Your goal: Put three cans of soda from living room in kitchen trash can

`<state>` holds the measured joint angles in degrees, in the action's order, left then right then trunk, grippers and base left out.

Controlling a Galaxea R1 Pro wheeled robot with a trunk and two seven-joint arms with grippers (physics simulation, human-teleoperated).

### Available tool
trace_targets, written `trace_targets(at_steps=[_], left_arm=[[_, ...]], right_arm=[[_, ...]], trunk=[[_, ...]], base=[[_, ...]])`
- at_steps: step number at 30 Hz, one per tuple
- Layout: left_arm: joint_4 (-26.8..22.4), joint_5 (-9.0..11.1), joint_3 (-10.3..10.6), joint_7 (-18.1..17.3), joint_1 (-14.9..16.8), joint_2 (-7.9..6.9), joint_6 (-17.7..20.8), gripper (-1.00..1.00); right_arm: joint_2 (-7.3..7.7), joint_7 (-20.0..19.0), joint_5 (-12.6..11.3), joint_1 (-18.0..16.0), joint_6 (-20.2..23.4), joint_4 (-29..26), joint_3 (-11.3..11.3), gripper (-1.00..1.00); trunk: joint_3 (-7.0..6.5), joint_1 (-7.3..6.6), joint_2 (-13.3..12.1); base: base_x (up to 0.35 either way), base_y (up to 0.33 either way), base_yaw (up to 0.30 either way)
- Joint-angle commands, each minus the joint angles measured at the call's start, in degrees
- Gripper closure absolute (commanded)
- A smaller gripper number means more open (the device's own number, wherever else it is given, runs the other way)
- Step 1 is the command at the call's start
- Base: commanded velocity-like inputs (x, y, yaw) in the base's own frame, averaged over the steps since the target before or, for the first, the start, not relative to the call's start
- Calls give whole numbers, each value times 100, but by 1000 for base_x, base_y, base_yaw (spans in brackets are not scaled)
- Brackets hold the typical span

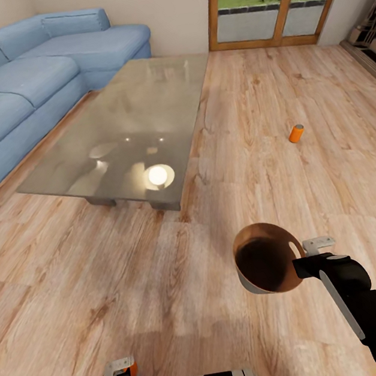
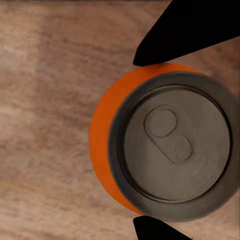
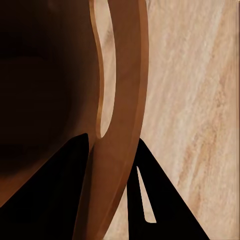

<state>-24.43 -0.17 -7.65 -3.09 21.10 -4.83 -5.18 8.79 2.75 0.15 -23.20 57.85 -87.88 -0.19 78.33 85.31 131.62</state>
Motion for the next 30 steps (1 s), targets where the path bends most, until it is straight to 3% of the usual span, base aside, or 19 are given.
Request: trace_targets(at_steps=[1,30], left_arm=[[0,-1,0,1,0,0,0,100],[0,-1,0,1,0,0,0,100]], right_arm=[[0,-3,-42,1,-2,-1,1,100],[0,3,-42,-1,-2,-1,6,100]], trunk=[[-27,-23,-42],[-813,-660,-1205]], base=[[0,0,0],[0,0,0]])
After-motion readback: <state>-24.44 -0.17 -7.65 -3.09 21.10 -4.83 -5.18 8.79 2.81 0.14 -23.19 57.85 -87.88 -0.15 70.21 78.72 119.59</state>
